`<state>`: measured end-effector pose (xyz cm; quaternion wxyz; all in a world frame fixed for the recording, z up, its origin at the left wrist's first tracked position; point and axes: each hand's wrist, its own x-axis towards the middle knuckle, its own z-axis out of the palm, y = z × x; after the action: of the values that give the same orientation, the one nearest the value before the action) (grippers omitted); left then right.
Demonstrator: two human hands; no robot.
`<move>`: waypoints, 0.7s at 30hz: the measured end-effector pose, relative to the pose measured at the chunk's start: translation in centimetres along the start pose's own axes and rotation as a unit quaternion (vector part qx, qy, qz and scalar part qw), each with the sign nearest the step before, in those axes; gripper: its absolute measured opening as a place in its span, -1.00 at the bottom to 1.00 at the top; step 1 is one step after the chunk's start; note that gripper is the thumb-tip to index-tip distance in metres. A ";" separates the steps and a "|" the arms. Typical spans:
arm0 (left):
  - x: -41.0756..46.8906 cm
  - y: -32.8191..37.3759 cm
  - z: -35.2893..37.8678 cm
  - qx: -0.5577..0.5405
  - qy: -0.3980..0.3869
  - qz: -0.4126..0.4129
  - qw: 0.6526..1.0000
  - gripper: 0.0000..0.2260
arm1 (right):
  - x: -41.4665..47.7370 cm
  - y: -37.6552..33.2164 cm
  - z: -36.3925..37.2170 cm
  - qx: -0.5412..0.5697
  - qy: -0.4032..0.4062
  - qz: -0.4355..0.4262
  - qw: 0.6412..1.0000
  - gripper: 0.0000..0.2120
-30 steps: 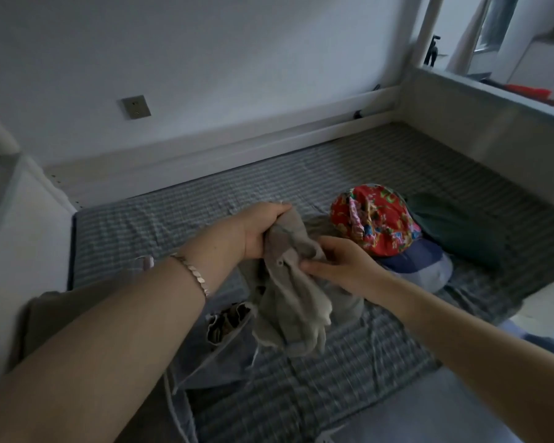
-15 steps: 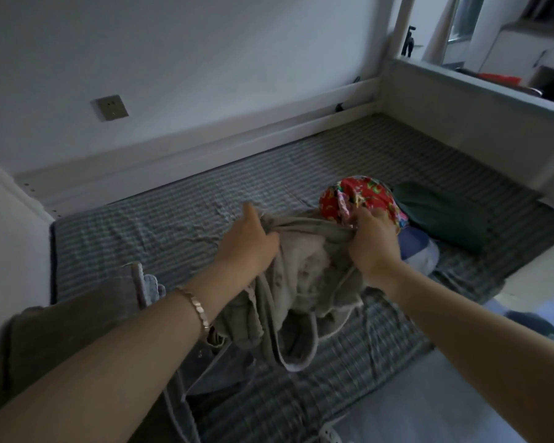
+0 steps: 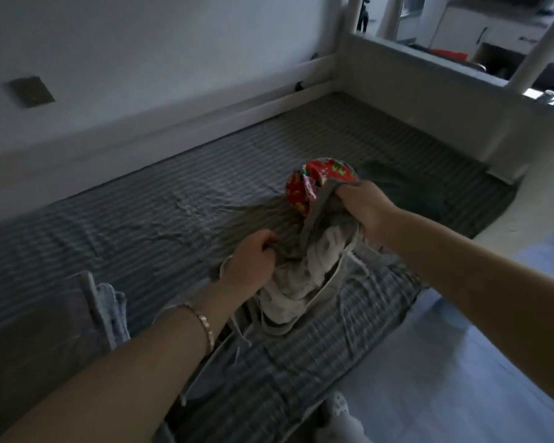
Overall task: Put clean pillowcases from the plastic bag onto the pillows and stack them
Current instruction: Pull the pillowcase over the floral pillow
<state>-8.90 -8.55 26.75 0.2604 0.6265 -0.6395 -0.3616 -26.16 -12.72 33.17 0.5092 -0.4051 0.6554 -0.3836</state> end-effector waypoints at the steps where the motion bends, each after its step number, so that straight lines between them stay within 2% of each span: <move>1: 0.4 0.2 0.6 -0.041 0.003 -0.019 0.999 -0.82 | 0.3 -0.2 -0.3 -0.051 -0.001 -0.025 0.998 -0.85; 3: 1.2 0.1 2.2 -0.094 -0.016 -0.031 0.995 -0.89 | 1.8 0.0 -1.7 -0.204 0.000 -0.094 0.974 -0.88; 4: 1.7 -0.1 3.0 -0.087 -0.042 -0.020 0.995 -0.85 | 3.0 0.3 -2.9 -0.286 -0.002 -0.131 0.949 -0.82; 6: 2.8 -0.2 3.8 0.018 -0.064 0.056 0.996 -0.68 | 5.5 0.7 -5.5 -0.435 -0.005 -0.179 0.883 -0.69; 9: 6.1 -0.5 5.4 0.154 -0.030 0.175 0.972 -0.50 | 11.6 2.7 -9.5 -0.583 -0.050 -0.189 0.788 -0.49; 10: 7.2 -0.4 5.9 0.160 -0.034 0.177 0.970 -0.48 | 13.7 3.6 -10.5 -0.632 -0.055 -0.182 0.751 -0.52; 11: 8.4 0.1 6.6 0.163 -0.036 0.152 0.974 -0.54 | 16.0 4.8 -11.4 -0.677 -0.057 -0.170 0.714 -0.59; 12: 9.9 0.2 7.8 0.181 -0.051 0.092 0.978 -0.63 | 18.3 5.9 -12.1 -0.709 -0.058 -0.167 0.683 -0.67; 13: 11.3 0.4 9.1 0.238 -0.070 0.053 0.967 -0.65 | 20.2 6.9 -12.5 -0.721 -0.059 -0.157 0.673 -0.71; 16: 15.8 0.6 12.9 0.372 -0.051 -0.052 0.925 -0.63 | 25.4 9.6 -12.5 -0.727 -0.092 -0.104 0.673 -0.80; 19: 19.1 -0.8 15.2 0.342 -0.041 -0.155 0.926 -0.56 | 29.7 11.8 -12.1 -0.715 -0.136 -0.046 0.684 -0.91; 20: 19.5 -1.4 15.6 0.333 -0.032 -0.171 0.927 -0.58 | 30.8 12.1 -11.9 -0.698 -0.163 -0.023 0.697 -0.92; 21: 19.5 -2.1 15.9 0.323 -0.021 -0.173 0.930 -0.63 | 31.8 12.5 -11.5 -0.692 -0.192 -0.011 0.696 -0.90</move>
<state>-21.64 -25.57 13.16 -0.0365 0.7702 -0.6086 -0.1876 -44.07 -36.31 12.55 0.1951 -0.7148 0.6196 0.2590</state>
